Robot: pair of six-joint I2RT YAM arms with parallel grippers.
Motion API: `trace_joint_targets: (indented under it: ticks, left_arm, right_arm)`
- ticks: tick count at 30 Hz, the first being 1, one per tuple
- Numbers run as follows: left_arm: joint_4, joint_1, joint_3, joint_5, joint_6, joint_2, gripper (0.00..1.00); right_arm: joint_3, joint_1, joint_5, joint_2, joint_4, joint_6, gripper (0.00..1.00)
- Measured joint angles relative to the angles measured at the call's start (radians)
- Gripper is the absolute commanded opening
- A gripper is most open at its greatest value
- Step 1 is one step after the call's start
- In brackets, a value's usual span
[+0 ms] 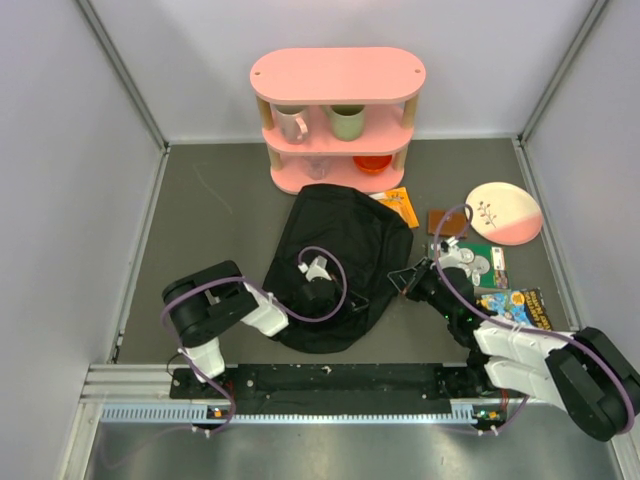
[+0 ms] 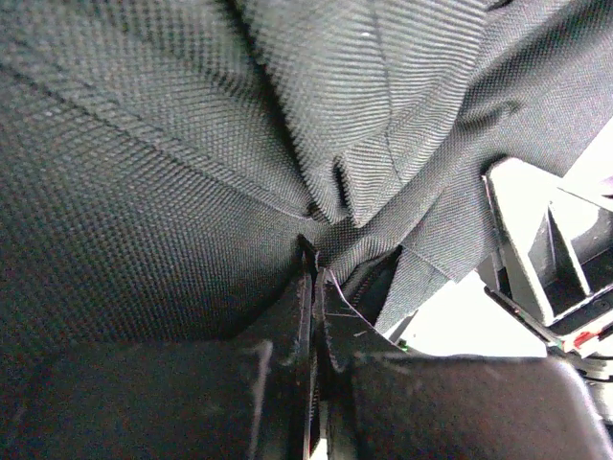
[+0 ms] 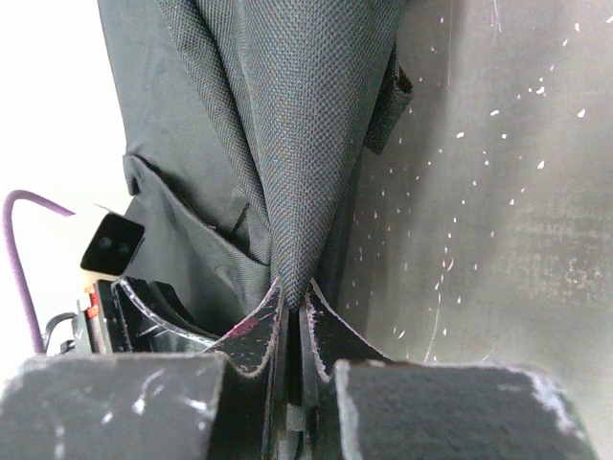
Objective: Pack the student bag
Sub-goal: Unzip the student bag at the center of the board.
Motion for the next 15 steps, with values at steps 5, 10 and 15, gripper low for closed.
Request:
trace_joint_targets:
  ticks: [5,10,15]
  left_arm:
    - [-0.126,-0.003,0.006,-0.035,0.096,-0.089,0.00]
    - [-0.300,-0.003,0.010,-0.068,0.205,-0.253,0.00]
    - [-0.361,-0.002,-0.005,-0.064,0.257,-0.335,0.00]
  right_arm:
    - [0.000,0.006,0.031,-0.022,-0.027,-0.001,0.00]
    - [0.000,0.014,0.077,-0.024,-0.014,0.001,0.00]
    - [-0.005,0.017,0.113,0.032,0.079,0.027,0.00]
